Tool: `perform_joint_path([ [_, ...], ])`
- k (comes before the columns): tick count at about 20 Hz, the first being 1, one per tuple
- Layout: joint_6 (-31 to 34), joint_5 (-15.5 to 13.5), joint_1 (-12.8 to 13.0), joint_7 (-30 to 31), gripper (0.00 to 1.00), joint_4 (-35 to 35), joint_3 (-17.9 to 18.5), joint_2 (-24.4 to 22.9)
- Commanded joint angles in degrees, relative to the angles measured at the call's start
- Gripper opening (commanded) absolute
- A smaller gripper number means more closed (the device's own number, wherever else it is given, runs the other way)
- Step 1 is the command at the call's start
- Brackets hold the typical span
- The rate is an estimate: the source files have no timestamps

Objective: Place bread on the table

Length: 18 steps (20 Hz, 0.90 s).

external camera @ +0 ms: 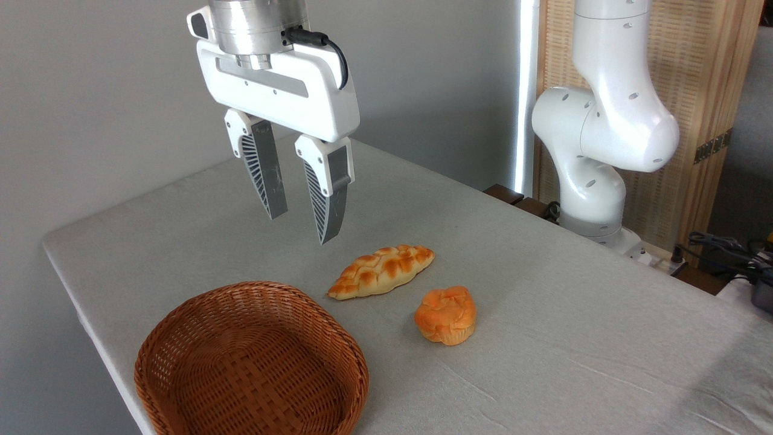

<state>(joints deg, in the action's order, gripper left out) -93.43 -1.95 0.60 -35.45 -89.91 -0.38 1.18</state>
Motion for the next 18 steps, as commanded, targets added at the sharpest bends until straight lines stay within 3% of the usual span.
perform_joint_path([
  [1,1.41,1.86,-0.34,-2.25,1.0,0.79,-0.32,0.13],
  [8,1.5,2.39,-0.34,-6.46,1.0,0.79,-0.41,0.13],
  [18,1.5,2.39,-0.34,-6.91,1.0,0.79,-0.32,0.05],
])
